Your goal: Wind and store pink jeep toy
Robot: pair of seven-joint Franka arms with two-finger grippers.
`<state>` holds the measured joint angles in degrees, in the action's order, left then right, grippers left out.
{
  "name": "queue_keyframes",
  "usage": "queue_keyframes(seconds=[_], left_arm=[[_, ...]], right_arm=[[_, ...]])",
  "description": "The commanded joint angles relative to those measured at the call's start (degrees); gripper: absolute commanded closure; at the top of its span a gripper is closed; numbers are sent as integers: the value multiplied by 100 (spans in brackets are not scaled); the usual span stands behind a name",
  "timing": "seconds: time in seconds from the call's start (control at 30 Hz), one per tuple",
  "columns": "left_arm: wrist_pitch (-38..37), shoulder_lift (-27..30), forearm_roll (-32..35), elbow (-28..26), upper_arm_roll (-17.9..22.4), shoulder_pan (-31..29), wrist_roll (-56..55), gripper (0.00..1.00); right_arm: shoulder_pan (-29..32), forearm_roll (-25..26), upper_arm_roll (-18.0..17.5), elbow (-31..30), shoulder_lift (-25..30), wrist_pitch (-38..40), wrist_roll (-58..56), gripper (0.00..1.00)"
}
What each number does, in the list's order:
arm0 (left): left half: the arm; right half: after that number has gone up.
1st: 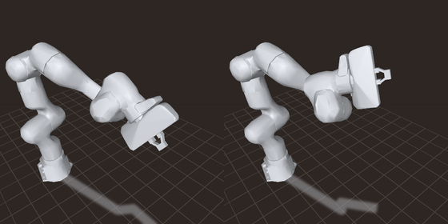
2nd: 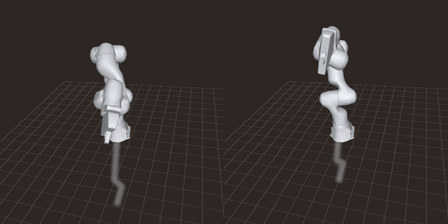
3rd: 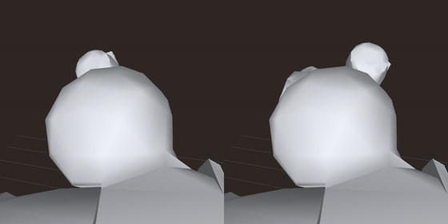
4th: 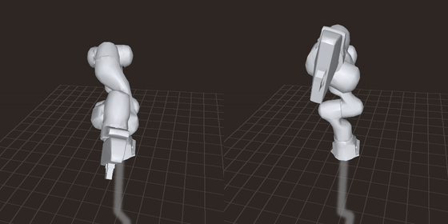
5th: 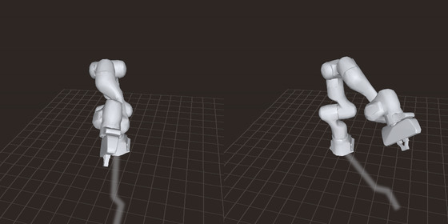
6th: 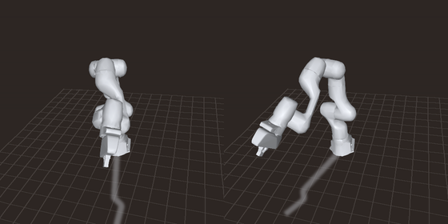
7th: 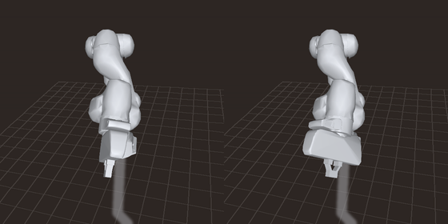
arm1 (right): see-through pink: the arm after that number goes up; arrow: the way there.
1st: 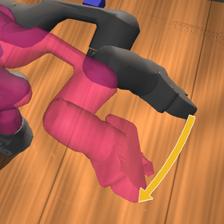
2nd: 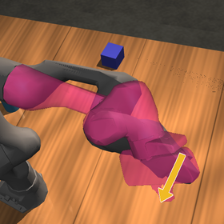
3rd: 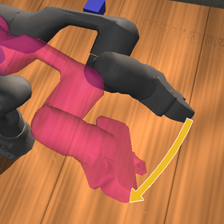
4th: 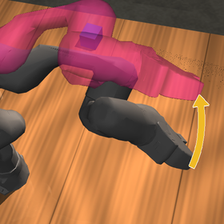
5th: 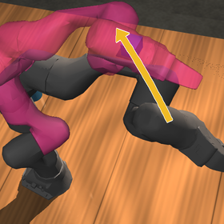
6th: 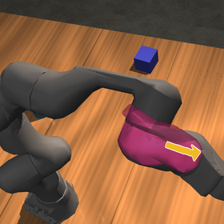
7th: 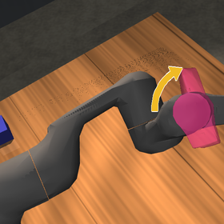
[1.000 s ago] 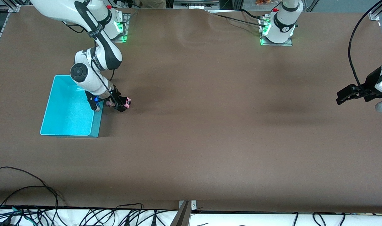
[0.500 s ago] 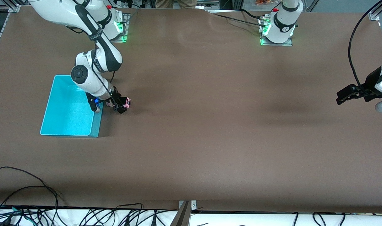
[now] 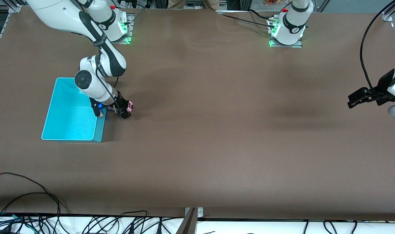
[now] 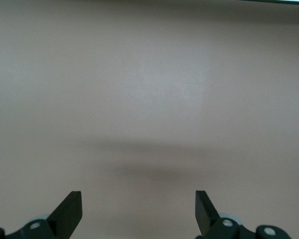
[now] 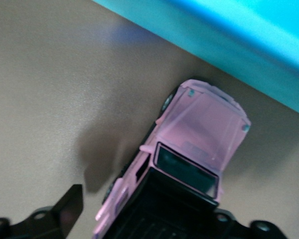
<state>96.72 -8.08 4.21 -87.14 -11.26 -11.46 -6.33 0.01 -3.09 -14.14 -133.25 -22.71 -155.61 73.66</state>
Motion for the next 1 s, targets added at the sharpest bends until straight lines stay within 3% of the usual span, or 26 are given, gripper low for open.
queue_keyframes(seconds=[0.0, 0.4, 0.47, 0.53, 0.7, 0.83, 0.97], left_arm=[[-4, 105, 115, -110, -16, 3, 9, 0], [-4, 105, 115, -110, -16, 3, 9, 0], [-4, 105, 115, -110, -16, 3, 9, 0], [-4, 105, 115, -110, -16, 3, 9, 0], [-4, 105, 124, -110, -16, 3, 9, 0], [-4, 105, 124, -110, -16, 12, 9, 0], [-4, 105, 124, -110, -16, 12, 9, 0]], right_arm=[[8, 142, 51, 36, 91, -84, 139, 3], [8, 159, 341, 36, 109, -75, 78, 3], [8, 159, 341, 36, 100, -75, 87, 7], [8, 159, 341, 36, 100, -75, 96, 17], [8, 168, 341, 36, 83, -66, 43, 67], [8, 291, 341, 63, 109, -66, -80, 85], [17, 326, 341, 80, 127, -66, -80, 92]])
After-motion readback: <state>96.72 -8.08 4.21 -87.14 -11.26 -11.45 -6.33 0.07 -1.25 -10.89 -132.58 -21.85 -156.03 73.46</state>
